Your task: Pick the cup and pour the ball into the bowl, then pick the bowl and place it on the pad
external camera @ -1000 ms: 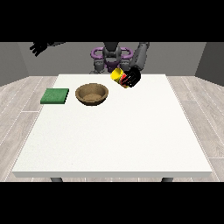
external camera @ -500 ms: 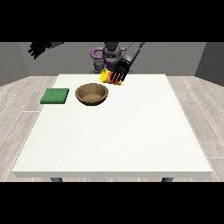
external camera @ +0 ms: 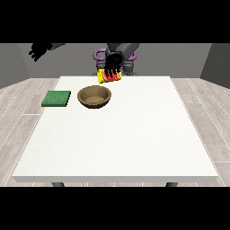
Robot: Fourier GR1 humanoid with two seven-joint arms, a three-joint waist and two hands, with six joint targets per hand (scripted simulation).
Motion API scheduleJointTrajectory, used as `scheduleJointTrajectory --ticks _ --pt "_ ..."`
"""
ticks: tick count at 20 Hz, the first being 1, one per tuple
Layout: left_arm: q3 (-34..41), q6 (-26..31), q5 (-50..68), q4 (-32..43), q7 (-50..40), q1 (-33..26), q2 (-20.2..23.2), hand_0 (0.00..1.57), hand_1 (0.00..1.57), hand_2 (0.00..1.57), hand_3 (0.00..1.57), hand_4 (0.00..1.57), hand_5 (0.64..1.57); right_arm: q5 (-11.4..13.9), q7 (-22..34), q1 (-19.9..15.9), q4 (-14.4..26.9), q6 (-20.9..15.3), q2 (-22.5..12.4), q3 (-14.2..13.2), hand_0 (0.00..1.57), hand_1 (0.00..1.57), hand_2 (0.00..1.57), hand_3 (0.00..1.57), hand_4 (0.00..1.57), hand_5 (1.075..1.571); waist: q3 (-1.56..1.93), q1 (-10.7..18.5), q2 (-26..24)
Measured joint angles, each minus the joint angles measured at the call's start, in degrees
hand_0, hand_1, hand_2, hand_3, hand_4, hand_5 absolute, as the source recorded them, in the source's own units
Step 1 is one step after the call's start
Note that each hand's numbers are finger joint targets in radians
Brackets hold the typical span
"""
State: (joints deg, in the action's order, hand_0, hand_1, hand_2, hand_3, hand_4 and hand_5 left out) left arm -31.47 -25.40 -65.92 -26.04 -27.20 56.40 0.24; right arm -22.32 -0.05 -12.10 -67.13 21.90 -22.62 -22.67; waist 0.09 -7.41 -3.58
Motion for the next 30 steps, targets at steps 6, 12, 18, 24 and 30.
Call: scheduleJointTrajectory --ticks 6,12,18,24,30 --pt "-8.14 11.03 -5.66 -3.13 -7.63 2.19 -0.17 0.27 0.27 1.26 1.55 1.04 1.571 0.88 -0.39 -3.16 2.45 -0.41 1.17 1.48 0.0 0.0 0.0 0.33 0.69 1.552 -0.02 -1.84 -0.28" --pt "-13.03 21.66 -7.51 -10.05 -9.06 1.8 -0.24 0.0 0.0 1.06 1.54 1.11 1.571 2.51 -2.78 -3.94 4.61 -1.16 1.84 2.08 0.0 0.0 0.0 0.27 0.69 1.548 -0.04 -1.6 0.06" --pt "-8.75 19.4 -6.28 -15.28 -6.86 0.44 1.48 0.8 0.8 1.57 1.56 1.17 1.561 2.47 -1.12 -4.79 4.71 -4.17 1.44 1.15 0.0 0.0 0.0 0.05 0.71 1.548 -0.11 2.29 -1.1" --pt "5.52 10.84 9.01 -24.58 0.66 -3.76 4.72 0.42 0.42 0.14 0.01 1.22 1.537 3.24 -1.81 -3.52 5.01 -7.67 1.71 -0.29 0.0 0.0 0.0 0.11 0.78 1.558 -0.42 8.75 -1.85" --pt "23.34 9.83 31.37 -34.12 8.2 -5.21 5.01 0.0 0.0 0.0 0.0 1.07 1.571 4.5 -2.27 -3.4 4.99 -11.08 3.04 -0.33 0.0 0.0 0.0 0.0 0.77 1.556 -0.79 13.82 -0.23"
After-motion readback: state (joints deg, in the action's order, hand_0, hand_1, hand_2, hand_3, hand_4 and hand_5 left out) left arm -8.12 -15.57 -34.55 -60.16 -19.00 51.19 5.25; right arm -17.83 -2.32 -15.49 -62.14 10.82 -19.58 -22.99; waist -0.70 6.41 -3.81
